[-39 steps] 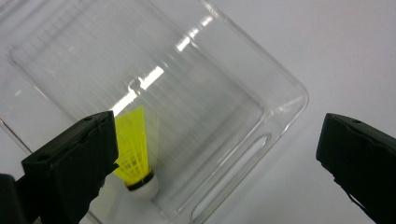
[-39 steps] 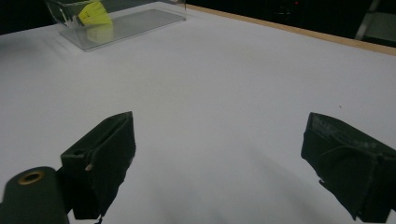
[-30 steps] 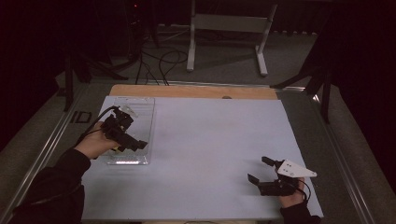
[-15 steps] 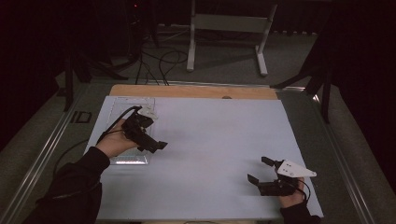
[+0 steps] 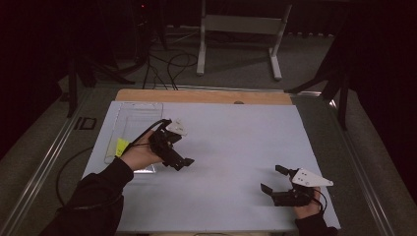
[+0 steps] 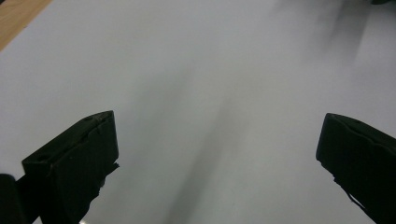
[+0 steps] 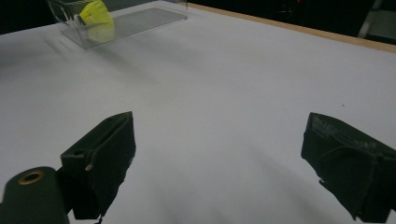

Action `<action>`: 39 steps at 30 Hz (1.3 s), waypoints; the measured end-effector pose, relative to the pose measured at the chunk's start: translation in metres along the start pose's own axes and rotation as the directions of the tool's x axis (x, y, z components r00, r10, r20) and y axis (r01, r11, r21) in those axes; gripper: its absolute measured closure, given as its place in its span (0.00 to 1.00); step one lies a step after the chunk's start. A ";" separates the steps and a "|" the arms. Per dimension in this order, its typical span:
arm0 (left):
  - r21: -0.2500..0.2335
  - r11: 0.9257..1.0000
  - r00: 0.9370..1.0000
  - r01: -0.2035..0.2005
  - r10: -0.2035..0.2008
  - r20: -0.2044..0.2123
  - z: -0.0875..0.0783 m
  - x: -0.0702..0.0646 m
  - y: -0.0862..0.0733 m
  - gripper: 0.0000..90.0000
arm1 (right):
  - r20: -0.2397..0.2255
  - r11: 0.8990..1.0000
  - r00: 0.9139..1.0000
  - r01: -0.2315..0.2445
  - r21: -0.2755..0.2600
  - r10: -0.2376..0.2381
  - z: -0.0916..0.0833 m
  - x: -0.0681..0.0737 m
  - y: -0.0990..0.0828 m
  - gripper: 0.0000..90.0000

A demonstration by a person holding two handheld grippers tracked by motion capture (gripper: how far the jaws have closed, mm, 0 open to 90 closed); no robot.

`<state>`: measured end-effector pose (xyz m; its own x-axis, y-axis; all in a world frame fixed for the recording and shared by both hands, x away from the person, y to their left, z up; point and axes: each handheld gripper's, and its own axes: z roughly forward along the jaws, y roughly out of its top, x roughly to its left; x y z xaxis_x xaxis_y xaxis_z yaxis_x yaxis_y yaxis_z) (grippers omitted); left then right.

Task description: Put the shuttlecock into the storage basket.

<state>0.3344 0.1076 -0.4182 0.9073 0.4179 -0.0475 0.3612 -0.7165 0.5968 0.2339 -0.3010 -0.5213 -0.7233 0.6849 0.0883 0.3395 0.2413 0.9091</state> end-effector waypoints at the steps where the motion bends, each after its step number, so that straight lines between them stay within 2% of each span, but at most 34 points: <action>1: 0.003 1.000 1.000 -0.003 0.003 0.006 0.003 -0.001 0.000 0.00 | 0.000 1.000 1.000 0.003 -0.001 -0.003 0.000 0.000 0.000 0.11; 6: 0.012 1.000 0.999 -0.022 0.022 0.033 0.014 -0.009 -0.003 0.00 | 0.000 1.000 1.000 0.005 -0.002 -0.005 -0.001 0.000 0.000 0.11; 13: -0.001 0.999 0.994 -0.054 0.054 0.090 0.026 -0.022 -0.012 0.00 | 0.000 1.000 1.000 0.010 -0.003 -0.010 0.000 0.000 0.000 0.11; 22: -0.011 0.997 0.982 -0.073 0.074 0.171 0.039 -0.033 -0.032 0.00 | -0.002 1.000 1.000 0.012 -0.005 -0.012 -0.001 0.000 0.001 0.11; 24: -0.019 0.998 0.983 -0.067 0.069 0.171 0.041 -0.034 -0.034 0.00 | -0.002 1.000 1.000 0.014 -0.005 -0.014 -0.001 0.000 0.001 0.11; 27: -0.034 0.997 0.980 -0.070 0.075 0.184 0.043 -0.037 -0.044 0.00 | -0.002 1.000 1.000 0.012 -0.006 -0.012 -0.001 0.001 0.001 0.11; 33: -0.061 0.993 0.974 -0.097 0.107 0.201 0.042 -0.043 -0.060 0.00 | 0.000 1.000 1.000 0.012 -0.005 -0.012 -0.001 0.001 0.001 0.11; 39: -0.053 0.994 0.976 -0.094 0.103 0.192 0.042 -0.045 -0.075 0.00 | 0.001 1.000 1.000 0.012 -0.007 -0.012 -0.002 0.001 0.002 0.11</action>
<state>0.2752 0.1191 -0.4941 0.9640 0.2269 -0.1389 0.2622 -0.7221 0.6402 0.2326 -0.3011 -0.5191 -0.7265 0.6828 0.0770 0.3268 0.2448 0.9129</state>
